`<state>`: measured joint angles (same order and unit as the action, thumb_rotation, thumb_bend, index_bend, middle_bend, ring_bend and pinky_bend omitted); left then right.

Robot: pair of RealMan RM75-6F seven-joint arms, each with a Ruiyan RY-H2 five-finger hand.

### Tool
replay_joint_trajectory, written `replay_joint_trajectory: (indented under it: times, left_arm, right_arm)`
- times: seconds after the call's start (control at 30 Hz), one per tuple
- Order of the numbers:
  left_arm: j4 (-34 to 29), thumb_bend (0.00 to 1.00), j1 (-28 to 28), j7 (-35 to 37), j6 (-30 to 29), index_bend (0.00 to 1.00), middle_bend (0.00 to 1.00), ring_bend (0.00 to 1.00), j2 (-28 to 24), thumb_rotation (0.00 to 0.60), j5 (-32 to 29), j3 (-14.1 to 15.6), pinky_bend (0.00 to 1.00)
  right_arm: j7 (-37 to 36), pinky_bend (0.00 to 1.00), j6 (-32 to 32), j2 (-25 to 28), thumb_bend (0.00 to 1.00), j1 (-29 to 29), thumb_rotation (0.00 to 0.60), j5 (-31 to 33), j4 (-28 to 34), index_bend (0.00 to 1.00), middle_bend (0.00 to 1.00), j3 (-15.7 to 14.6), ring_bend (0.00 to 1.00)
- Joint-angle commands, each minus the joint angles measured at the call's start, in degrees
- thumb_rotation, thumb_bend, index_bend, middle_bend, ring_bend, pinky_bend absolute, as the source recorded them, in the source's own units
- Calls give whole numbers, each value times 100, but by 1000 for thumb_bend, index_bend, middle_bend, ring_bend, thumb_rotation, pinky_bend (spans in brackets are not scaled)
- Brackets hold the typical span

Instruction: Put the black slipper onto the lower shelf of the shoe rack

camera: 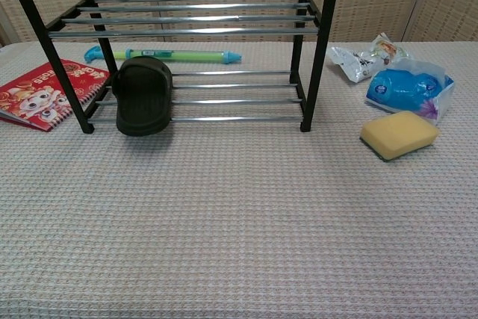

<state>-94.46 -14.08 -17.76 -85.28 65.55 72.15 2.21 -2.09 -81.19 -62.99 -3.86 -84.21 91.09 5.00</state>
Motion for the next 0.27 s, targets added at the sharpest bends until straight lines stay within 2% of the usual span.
replay_joint_trajectory:
  times: [0.03,0.27]
  left_arm:
    - [-46,168,220,377,-134,251,92,55,130,600,1,-116,288]
    - [-127,168,412,208,-220,255,100,55,170,600,165,-93,288]
  right_arm:
    - [-52,336,12,-24,327,-23,600,-13,7,261,451,-7,284]
    - [-323,337,206,9,327,-78,600,57,100,261,451,-66,284]
